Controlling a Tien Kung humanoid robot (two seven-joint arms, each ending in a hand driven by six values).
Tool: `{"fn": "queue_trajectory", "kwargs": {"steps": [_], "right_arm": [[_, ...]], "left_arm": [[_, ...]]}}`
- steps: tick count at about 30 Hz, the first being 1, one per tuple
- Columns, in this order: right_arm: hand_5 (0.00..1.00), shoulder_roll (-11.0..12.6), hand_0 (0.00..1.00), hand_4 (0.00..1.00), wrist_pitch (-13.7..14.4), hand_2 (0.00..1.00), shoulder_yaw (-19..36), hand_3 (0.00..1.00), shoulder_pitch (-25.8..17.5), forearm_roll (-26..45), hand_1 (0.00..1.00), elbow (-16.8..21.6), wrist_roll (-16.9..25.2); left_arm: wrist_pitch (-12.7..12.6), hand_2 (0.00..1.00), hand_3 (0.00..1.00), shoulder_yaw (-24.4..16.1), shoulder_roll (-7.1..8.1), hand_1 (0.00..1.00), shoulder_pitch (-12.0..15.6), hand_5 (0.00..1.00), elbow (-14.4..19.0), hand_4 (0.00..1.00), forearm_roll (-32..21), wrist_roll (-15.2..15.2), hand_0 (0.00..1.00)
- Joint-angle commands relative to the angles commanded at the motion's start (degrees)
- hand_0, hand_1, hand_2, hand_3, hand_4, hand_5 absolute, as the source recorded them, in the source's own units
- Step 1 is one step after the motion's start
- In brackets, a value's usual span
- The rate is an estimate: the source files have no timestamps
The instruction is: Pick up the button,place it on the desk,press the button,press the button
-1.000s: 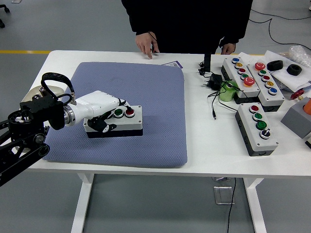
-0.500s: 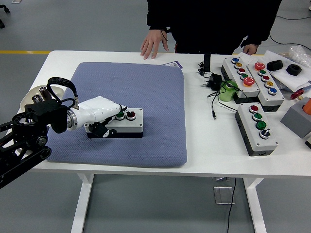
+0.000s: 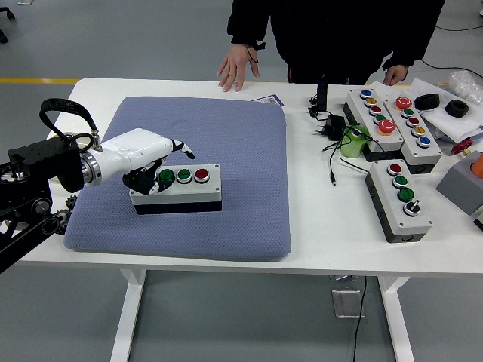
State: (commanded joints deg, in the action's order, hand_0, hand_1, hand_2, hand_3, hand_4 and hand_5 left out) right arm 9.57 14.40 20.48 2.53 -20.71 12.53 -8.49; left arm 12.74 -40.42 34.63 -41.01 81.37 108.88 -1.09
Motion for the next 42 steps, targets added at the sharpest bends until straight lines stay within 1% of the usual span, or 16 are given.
{"fn": "queue_trajectory", "kwargs": {"steps": [7,14,21,26,29,31,32,33,35,36,37,39,40,41,42], "right_arm": [[0.165,0.00,0.776,0.217,0.02,0.757,-0.46,0.603,0.05,0.32,0.746,0.02,0.00],[0.165,0.04,0.776,0.217,0.05,0.756,-0.45,0.603,0.03,0.28,0.746,0.07,-0.04],[0.165,-0.03,0.777,0.216,0.08,0.756,-1.11,0.603,-0.10,0.83,0.746,0.05,-0.03],[0.165,-0.06,0.777,0.216,0.07,0.756,-1.40,0.603,-0.22,1.15,0.746,0.03,-0.02],[0.165,-0.11,0.776,0.216,0.07,0.756,-1.57,0.603,-0.29,1.27,0.745,0.00,-0.01],[0.165,-0.13,0.776,0.216,0.07,0.756,-1.72,0.603,-0.37,1.36,0.745,-0.03,0.00],[0.165,-0.13,0.776,0.216,0.09,0.756,-1.79,0.603,-0.39,1.39,0.745,-0.04,0.00],[0.166,-0.12,0.776,0.216,0.09,0.756,-1.82,0.603,-0.40,1.41,0.745,-0.04,0.01],[0.166,-0.08,0.776,0.216,0.10,0.756,-1.83,0.603,-0.42,1.34,0.745,-0.03,0.01],[0.166,-0.07,0.776,0.216,0.10,0.756,-1.73,0.603,-0.46,1.32,0.745,-0.03,0.01],[0.166,-0.07,0.776,0.216,0.10,0.756,-1.76,0.603,-0.53,1.41,0.745,-0.03,0.01],[0.166,-0.07,0.776,0.216,0.10,0.756,-1.87,0.603,-0.63,1.40,0.745,-0.04,0.00],[0.164,-0.07,0.778,0.216,0.10,0.756,-1.93,0.603,-0.68,1.44,0.745,-0.05,-0.01],[0.164,-0.09,0.778,0.216,0.11,0.756,-1.97,0.603,-0.75,1.48,0.745,-0.05,-0.02],[0.164,-0.09,0.778,0.216,0.12,0.756,-1.98,0.603,-0.79,1.47,0.745,-0.05,-0.03]], "left_arm": [[0.24,0.095,0.752,0.81,0.19,0.033,-0.04,0.002,-0.23,0.652,0.07,0.09,0.024],[0.37,0.095,0.753,1.31,0.22,0.033,0.18,0.002,-1.73,0.652,0.58,0.24,0.024],[0.24,0.093,0.748,3.03,0.10,0.032,0.57,0.002,-5.15,0.649,1.42,0.59,0.024],[0.64,0.093,0.748,4.78,0.40,0.032,0.45,0.002,-5.13,0.649,0.69,0.78,0.024],[0.41,0.094,0.746,4.74,0.38,0.033,0.61,0.002,-4.63,0.650,0.30,0.93,0.024],[0.14,0.094,0.746,2.87,0.50,0.033,1.08,0.002,-3.16,0.650,-0.28,1.08,0.024],[0.53,0.094,0.746,1.19,0.63,0.033,1.42,0.002,-1.98,0.650,-0.55,1.06,0.024],[1.11,0.103,0.745,0.27,0.72,0.038,1.64,0.002,-1.27,0.706,-0.75,0.95,0.016],[3.37,0.103,0.745,-3.68,1.18,0.038,2.63,0.002,1.65,0.706,-2.12,0.53,0.016],[3.82,0.103,0.745,-5.27,1.33,0.038,2.85,0.002,2.61,0.706,-3.01,0.49,0.016],[3.80,0.103,0.745,-6.91,1.44,0.038,3.04,0.002,3.60,0.706,-4.22,0.36,0.016],[2.55,0.103,0.745,-9.77,1.37,0.038,3.27,0.002,4.47,0.706,-6.55,0.27,0.016],[1.53,0.109,0.749,-11.02,1.26,0.028,3.34,0.559,4.51,0.923,-8.21,0.26,0.002],[-0.28,0.109,0.749,-12.08,1.01,0.028,3.43,0.559,4.06,0.923,-10.21,0.19,0.002],[-2.79,0.109,0.749,-12.81,0.78,0.028,3.44,0.559,3.27,0.923,-12.60,0.18,0.002]]}}
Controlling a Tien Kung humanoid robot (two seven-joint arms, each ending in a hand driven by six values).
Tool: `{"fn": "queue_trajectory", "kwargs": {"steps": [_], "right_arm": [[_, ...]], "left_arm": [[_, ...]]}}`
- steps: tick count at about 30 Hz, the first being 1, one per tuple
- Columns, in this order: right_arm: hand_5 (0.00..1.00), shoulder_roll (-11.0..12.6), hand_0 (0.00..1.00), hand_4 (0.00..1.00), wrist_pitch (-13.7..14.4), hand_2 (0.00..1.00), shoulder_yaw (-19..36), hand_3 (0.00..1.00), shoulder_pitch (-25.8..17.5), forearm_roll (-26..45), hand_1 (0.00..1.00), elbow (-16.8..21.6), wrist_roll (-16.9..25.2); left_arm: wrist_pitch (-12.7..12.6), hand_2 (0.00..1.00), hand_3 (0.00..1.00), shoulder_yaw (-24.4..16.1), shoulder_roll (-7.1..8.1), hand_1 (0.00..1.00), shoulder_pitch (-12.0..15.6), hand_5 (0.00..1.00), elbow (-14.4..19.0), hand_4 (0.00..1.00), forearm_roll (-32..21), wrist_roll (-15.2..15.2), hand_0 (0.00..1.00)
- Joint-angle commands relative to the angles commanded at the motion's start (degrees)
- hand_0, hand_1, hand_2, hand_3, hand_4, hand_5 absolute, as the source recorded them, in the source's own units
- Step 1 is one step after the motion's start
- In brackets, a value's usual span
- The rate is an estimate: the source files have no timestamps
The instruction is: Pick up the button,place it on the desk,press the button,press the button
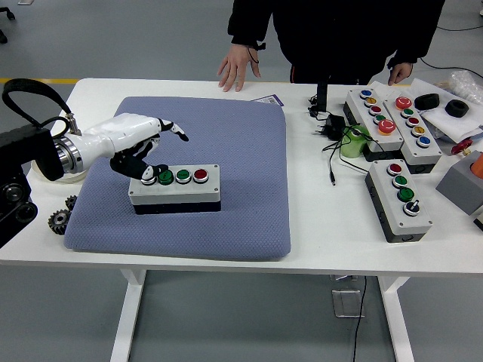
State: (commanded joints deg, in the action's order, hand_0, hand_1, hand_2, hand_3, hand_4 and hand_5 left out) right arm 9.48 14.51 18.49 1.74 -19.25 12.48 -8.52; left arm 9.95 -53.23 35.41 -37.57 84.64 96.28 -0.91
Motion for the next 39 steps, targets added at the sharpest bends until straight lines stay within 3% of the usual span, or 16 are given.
{"fn": "queue_trajectory", "kwargs": {"steps": [3,4,6,8,9,13,17,19,25,39], "right_arm": [[0.164,-0.08,0.778,0.216,0.00,0.756,-0.16,0.603,-0.06,0.21,0.745,-0.04,-0.03],[0.165,-0.12,0.777,0.216,0.00,0.756,-0.39,0.603,-0.06,0.38,0.745,-0.07,-0.04],[0.165,-0.21,0.777,0.216,0.00,0.756,-0.58,0.603,-0.06,0.52,0.745,-0.14,-0.07],[0.165,-0.34,0.777,0.216,-0.01,0.756,-0.71,0.603,-0.02,0.67,0.745,-0.24,-0.08],[0.165,-0.37,0.776,0.216,-0.01,0.756,-0.71,0.603,0.00,0.66,0.745,-0.27,-0.09],[0.165,-0.45,0.776,0.216,-0.02,0.756,-0.95,0.603,0.21,0.82,0.745,-0.34,-0.13],[0.165,-0.48,0.777,0.216,-0.02,0.756,-1.03,0.603,0.36,0.86,0.745,-0.38,-0.17],[0.165,-0.52,0.777,0.216,-0.03,0.756,-0.95,0.603,0.37,0.87,0.745,-0.40,-0.18],[0.164,-0.66,0.776,0.216,-0.15,0.756,-1.38,0.603,0.44,1.20,0.745,-0.61,-0.16],[0.165,-0.63,0.777,0.216,-0.10,0.755,-1.36,0.604,0.64,1.10,0.745,-0.58,-0.14]], "left_arm": [[-7.00,0.109,0.749,-0.38,-0.73,0.028,-0.38,0.559,-3.67,0.923,-6.76,0.83,0.002],[-9.84,0.731,0.954,-0.44,-1.13,0.685,-0.54,0.955,-5.80,0.913,-9.74,1.36,0.541],[-13.77,0.731,0.954,-1.12,-2.09,0.685,-0.82,0.955,-9.44,0.913,-14.59,2.52,0.541],[-16.12,0.731,0.954,-2.24,-3.17,0.685,-1.27,0.955,-14.18,0.913,-19.80,3.60,0.541],[-16.32,0.930,0.971,-2.54,-3.46,0.874,-1.42,0.998,-15.71,0.887,-21.66,3.86,0.825],[-17.18,0.930,0.971,-4.00,-5.04,0.874,-2.50,0.998,-24.59,0.887,-30.97,5.28,0.825],[-13.52,0.930,0.942,-5.16,-5.79,0.878,-2.53,0.998,-32.98,0.857,-40.65,6.13,0.844],[-12.01,0.930,0.942,-5.46,-5.90,0.878,-2.15,0.998,-35.59,0.857,-45.50,6.52,0.844],[-9.88,0.917,0.929,-5.66,-6.21,0.869,-1.81,0.998,-37.73,0.845,-57.56,6.18,0.837],[-8.43,0.915,0.925,-4.84,-6.03,0.870,-2.04,0.998,-37.99,0.839,-57.79,5.59,0.833]]}}
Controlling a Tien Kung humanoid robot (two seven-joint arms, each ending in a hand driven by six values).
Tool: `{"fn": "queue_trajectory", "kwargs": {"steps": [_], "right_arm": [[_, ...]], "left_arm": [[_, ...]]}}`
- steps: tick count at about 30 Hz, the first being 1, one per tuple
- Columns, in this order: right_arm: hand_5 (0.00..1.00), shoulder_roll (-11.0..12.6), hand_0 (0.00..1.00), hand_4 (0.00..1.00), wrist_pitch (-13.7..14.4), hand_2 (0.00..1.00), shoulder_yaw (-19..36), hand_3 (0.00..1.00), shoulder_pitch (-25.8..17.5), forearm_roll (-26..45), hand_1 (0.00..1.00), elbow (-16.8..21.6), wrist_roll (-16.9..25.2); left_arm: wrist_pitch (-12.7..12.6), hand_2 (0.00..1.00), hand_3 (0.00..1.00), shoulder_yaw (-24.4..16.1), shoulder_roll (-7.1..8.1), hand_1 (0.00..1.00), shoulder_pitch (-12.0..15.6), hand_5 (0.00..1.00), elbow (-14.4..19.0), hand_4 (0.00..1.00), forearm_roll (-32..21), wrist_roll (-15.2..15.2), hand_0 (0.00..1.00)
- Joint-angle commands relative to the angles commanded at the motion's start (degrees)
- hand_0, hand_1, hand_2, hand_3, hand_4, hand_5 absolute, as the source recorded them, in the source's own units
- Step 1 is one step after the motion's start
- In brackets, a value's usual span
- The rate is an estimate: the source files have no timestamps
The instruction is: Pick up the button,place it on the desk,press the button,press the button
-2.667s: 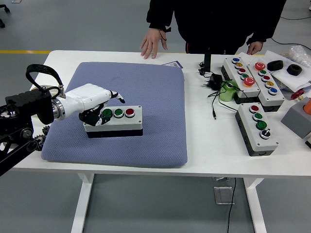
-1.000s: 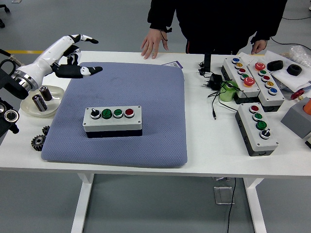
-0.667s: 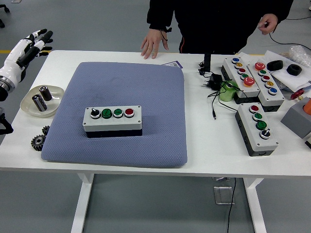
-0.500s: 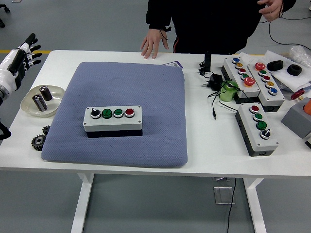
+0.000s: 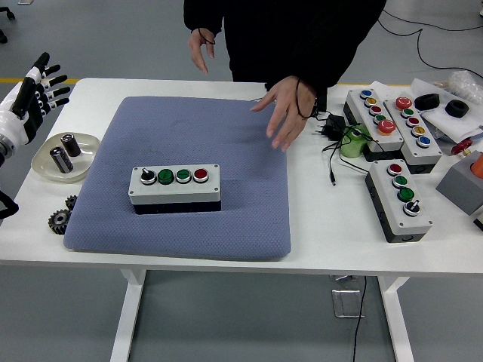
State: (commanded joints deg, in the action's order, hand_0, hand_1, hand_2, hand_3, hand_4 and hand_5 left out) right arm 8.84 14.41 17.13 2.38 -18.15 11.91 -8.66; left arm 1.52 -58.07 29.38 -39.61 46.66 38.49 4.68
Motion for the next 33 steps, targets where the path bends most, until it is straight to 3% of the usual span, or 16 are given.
{"fn": "queue_trajectory", "kwargs": {"steps": [15,33], "right_arm": [[0.165,0.05,0.777,0.216,-0.02,0.755,-0.10,0.603,0.15,0.00,0.745,0.02,0.03],[0.165,0.00,0.777,0.216,-0.01,0.755,-0.80,0.604,0.10,0.62,0.745,0.06,0.08]], "left_arm": [[0.09,0.917,0.933,0.35,0.13,0.871,-0.05,0.998,0.38,0.833,-0.37,0.13,0.835],[0.12,0.909,0.930,1.41,0.00,0.865,0.00,0.998,-0.56,0.832,-5.68,1.59,0.833]]}}
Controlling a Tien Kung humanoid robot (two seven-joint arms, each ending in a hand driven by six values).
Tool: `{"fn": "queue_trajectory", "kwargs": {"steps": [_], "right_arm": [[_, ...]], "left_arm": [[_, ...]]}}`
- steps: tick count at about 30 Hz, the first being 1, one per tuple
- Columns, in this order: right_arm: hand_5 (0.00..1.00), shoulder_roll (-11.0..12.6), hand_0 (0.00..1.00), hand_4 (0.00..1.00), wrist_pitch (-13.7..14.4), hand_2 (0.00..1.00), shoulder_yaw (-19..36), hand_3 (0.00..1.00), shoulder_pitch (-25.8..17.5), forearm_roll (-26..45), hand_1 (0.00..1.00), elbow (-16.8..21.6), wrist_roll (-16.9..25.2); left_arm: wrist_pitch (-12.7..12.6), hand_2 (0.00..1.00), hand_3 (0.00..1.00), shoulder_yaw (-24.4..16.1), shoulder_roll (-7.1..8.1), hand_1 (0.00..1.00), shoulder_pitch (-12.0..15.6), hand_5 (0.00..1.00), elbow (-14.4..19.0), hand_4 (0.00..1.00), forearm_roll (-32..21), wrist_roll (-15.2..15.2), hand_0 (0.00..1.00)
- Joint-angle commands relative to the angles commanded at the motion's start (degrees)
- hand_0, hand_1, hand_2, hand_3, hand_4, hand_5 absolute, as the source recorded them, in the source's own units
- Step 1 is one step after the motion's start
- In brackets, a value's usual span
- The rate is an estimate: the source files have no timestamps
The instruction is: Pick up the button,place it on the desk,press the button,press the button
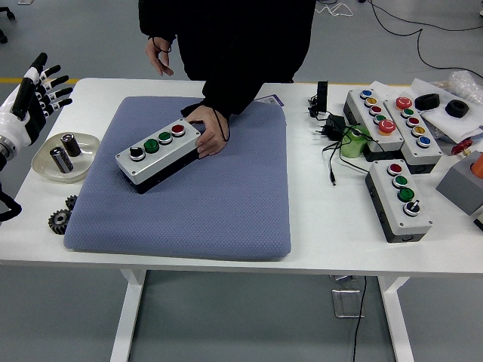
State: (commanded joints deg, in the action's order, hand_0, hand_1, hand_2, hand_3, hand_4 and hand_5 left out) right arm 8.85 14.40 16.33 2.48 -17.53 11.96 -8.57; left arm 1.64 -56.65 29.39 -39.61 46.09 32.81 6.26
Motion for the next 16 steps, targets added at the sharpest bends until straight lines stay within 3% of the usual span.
{"fn": "queue_trajectory", "kwargs": {"steps": [16], "right_arm": [[0.166,-0.07,0.777,0.217,0.06,0.755,-0.47,0.603,-0.21,0.29,0.745,-0.09,0.10]], "left_arm": [[-0.26,0.909,0.929,0.32,0.01,0.866,0.40,0.998,-0.02,0.832,0.17,-0.05,0.833]]}}
